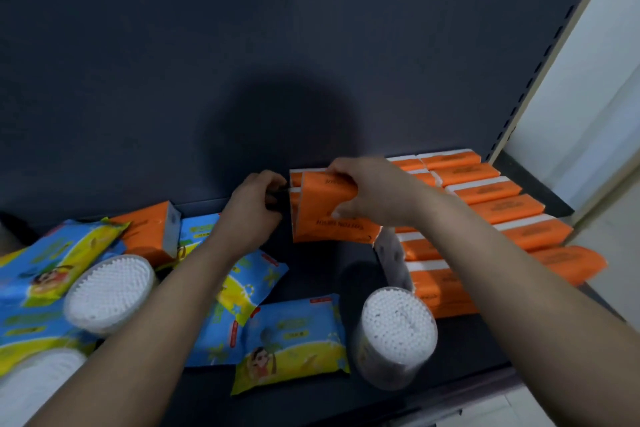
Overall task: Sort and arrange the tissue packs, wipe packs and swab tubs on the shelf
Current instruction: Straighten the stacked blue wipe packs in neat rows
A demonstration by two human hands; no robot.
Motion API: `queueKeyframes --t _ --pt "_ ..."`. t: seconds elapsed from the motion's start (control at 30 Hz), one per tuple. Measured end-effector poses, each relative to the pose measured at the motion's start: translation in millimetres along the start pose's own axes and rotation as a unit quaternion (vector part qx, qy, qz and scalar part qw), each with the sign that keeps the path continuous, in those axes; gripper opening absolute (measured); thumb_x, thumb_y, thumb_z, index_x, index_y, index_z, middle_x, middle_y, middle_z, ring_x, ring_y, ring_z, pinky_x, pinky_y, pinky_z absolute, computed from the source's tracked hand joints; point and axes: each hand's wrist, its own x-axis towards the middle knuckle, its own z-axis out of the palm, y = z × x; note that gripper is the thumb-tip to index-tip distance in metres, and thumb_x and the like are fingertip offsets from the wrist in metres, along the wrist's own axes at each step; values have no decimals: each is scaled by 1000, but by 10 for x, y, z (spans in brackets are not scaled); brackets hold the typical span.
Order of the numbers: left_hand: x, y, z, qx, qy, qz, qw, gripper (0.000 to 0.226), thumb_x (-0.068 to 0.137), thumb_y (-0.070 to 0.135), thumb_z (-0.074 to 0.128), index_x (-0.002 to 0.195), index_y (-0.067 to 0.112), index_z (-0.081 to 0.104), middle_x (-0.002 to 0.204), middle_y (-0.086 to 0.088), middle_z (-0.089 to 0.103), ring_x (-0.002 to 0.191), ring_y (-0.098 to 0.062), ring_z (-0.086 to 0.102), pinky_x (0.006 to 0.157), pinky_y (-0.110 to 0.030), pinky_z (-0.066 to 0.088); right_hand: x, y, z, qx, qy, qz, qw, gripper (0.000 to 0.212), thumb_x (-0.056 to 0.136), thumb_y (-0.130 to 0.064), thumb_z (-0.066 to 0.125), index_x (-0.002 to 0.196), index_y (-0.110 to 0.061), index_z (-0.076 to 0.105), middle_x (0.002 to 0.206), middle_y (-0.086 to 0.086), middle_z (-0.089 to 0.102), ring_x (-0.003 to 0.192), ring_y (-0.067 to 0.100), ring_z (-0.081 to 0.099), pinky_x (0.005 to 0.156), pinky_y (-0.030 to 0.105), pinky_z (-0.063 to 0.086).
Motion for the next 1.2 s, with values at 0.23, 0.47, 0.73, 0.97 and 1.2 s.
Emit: queueKeyframes --t 0.23,0.47,0.73,0.97,1.2 --pt "-246 -59 -273 8 72 -8 997 29 79 -8 56 98 13 62 91 0 62 80 -9 57 62 -1 38 128 -53 297 -190 -32 -32 981 60 76 -39 71 126 -20 46 125 7 49 118 27 41 101 38 29" --pt "-550 16 -316 25 93 -5 995 18 81 1 60 94 13 65 84 1 66 81 -12 62 75 -22 48 151 -55 387 -280 -17 -60 958 65 73 -37 74 125 -14 41 127 10 49 120 29 45 104 43 32" --pt "-893 5 -412 51 122 -47 990 8 81 -1 60 81 7 59 86 0 67 78 -16 62 75 -27 45 152 -250 166 -171 -13 -111 979 46 82 -38 64 122 -19 50 124 6 54 116 26 48 95 35 37" --pt "-1068 -104 -433 91 85 -103 987 17 81 5 63 96 12 63 87 -4 65 80 -21 60 75 -29 47 22 -528 285 -79 -96 -152 980 36 82 -30 68 114 -17 60 108 2 64 98 21 59 86 36 49" --pt "-743 -335 -404 205 -135 -86 966 52 88 5 50 138 15 39 148 -4 33 131 -21 39 104 -26 31 -181 -738 493 -133 -215 -102 962 45 81 -36 69 119 -16 57 108 1 60 100 22 58 81 32 48"
